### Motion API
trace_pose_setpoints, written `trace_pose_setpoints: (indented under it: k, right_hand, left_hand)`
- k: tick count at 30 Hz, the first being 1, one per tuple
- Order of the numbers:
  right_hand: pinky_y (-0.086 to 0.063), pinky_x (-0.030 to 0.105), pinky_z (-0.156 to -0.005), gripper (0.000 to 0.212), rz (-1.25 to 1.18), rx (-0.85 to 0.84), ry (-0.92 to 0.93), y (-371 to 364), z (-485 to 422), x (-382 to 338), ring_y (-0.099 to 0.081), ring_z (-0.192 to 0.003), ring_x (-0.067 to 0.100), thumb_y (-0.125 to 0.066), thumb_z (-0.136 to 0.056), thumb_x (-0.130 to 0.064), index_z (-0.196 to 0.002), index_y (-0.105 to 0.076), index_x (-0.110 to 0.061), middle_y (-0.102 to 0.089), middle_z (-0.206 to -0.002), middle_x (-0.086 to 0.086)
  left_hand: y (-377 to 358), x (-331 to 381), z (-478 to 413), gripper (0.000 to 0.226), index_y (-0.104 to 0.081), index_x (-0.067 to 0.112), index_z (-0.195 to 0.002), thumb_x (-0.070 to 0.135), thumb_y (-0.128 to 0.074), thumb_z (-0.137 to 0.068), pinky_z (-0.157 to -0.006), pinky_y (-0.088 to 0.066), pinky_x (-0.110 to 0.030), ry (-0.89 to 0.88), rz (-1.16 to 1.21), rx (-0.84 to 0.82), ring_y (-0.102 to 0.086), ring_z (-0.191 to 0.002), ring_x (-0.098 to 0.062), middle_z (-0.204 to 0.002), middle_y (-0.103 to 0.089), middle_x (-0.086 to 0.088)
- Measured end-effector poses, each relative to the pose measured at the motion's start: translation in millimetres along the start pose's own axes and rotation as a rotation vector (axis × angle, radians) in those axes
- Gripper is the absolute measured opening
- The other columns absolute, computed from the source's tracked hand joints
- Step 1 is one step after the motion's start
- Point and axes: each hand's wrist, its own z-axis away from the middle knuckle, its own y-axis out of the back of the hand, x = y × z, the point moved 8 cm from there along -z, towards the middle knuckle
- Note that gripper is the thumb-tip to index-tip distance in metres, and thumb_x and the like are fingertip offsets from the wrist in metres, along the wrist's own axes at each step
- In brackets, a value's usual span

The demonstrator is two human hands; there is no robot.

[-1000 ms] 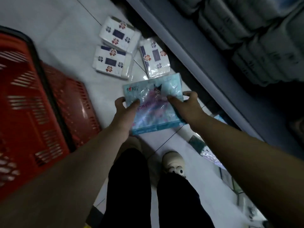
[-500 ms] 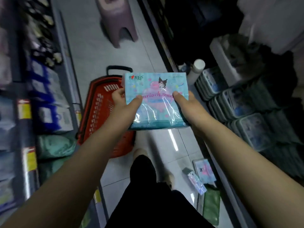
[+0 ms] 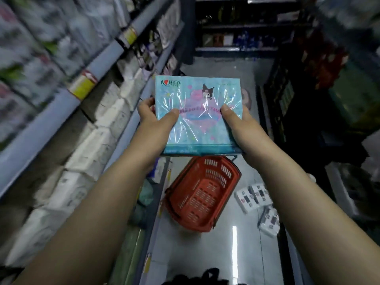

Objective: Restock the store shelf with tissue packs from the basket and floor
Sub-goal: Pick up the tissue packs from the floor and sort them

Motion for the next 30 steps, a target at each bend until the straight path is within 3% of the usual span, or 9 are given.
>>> trace_pose_setpoints:
  k: [6,10,14,17,20,22,24,28,30]
  right_hand:
    - [-0.052,0.038,-0.096,0.042,-0.029,-0.184,0.208,-94,-19,-87,-0.066,-0.104,0.011,-0.059,-0.092,-0.039,-0.130,-0.048,-0.024,-0.066,-0.119,-0.005]
    - [-0.052,0.038,-0.096,0.039,-0.060,-0.298,0.291,-150,-27,-126,-0.067,-0.103,0.010,-0.060,-0.093,-0.038,-0.128,-0.051,-0.024,-0.068,-0.117,-0.007]
    - [-0.052,0.039,-0.097,0.036,-0.115,-0.419,0.325,-197,-30,-157,-0.067,-0.103,0.013,-0.059,-0.094,-0.039,-0.127,-0.049,-0.028,-0.067,-0.117,-0.007]
    - [-0.054,0.037,-0.092,0.039,-0.142,-0.555,0.332,-227,-31,-178,-0.068,-0.102,0.012,-0.060,-0.093,-0.039,-0.128,-0.047,-0.030,-0.067,-0.118,-0.008]
    - [-0.052,0.043,-0.095,0.061,-0.177,-0.651,0.335,-251,-32,-202,-0.066,-0.106,0.017,-0.067,-0.088,-0.036,-0.139,-0.037,-0.021,-0.063,-0.123,-0.003]
    - [-0.051,0.043,-0.098,0.070,-0.171,-0.706,0.352,-268,-29,-220,-0.063,-0.109,0.019,-0.070,-0.085,-0.036,-0.139,-0.031,-0.016,-0.060,-0.123,-0.002]
    - [-0.050,0.043,-0.098,0.073,-0.188,-0.771,0.392,-284,-23,-239,-0.063,-0.108,0.018,-0.076,-0.080,-0.037,-0.135,-0.033,-0.013,-0.060,-0.118,-0.003]
    - [-0.049,0.036,-0.095,0.058,-0.180,-0.860,0.519,-309,-2,-273,-0.059,-0.098,0.009,-0.072,-0.083,-0.036,-0.121,-0.031,-0.022,-0.051,-0.103,-0.017]
    - [-0.050,0.035,-0.093,0.058,-0.183,-0.886,0.555,-321,12,-285,-0.059,-0.100,0.012,-0.071,-0.084,-0.039,-0.118,-0.026,-0.025,-0.051,-0.104,-0.015]
  left_hand:
    - [100,67,-8,0.036,-0.031,0.024,-0.125,0.028,-0.054,-0.097,-0.062,-0.050,-0.021,-0.160,0.008,0.181,-0.062,-0.085,-0.002,-0.110,-0.057,0.012]
    - [154,97,-3,0.038,-0.030,0.026,-0.126,0.030,-0.054,-0.097,-0.056,-0.050,-0.015,-0.231,-0.019,0.300,-0.063,-0.080,0.001,-0.112,-0.058,0.011]
    - [196,120,11,0.040,-0.028,0.030,-0.125,0.032,-0.056,-0.096,-0.072,-0.058,-0.031,-0.262,-0.006,0.432,-0.067,-0.092,-0.009,-0.120,-0.057,0.008]
    - [217,142,28,0.039,-0.028,0.028,-0.123,0.028,-0.056,-0.096,-0.063,-0.054,-0.016,-0.324,-0.055,0.592,-0.063,-0.088,-0.002,-0.120,-0.054,0.009]
    - [234,161,45,0.042,-0.029,0.027,-0.124,0.030,-0.058,-0.095,-0.085,-0.054,-0.029,-0.337,-0.082,0.739,-0.063,-0.098,-0.008,-0.125,-0.055,0.005]
    - [244,173,57,0.042,-0.028,0.028,-0.124,0.031,-0.058,-0.095,-0.088,-0.054,-0.037,-0.338,-0.055,0.814,-0.065,-0.099,-0.011,-0.122,-0.056,0.009]
    - [251,186,72,0.040,-0.026,0.027,-0.121,0.030,-0.057,-0.096,-0.089,-0.054,-0.038,-0.371,-0.045,0.904,-0.064,-0.098,-0.009,-0.114,-0.054,0.017]
    - [263,206,110,0.036,-0.027,0.023,-0.117,0.032,-0.055,-0.096,-0.068,-0.051,-0.020,-0.404,-0.126,1.111,-0.059,-0.084,0.002,-0.103,-0.051,0.017]
    - [271,213,127,0.036,-0.029,0.024,-0.118,0.036,-0.055,-0.096,-0.063,-0.047,-0.017,-0.390,-0.186,1.184,-0.058,-0.083,0.004,-0.104,-0.052,0.016]
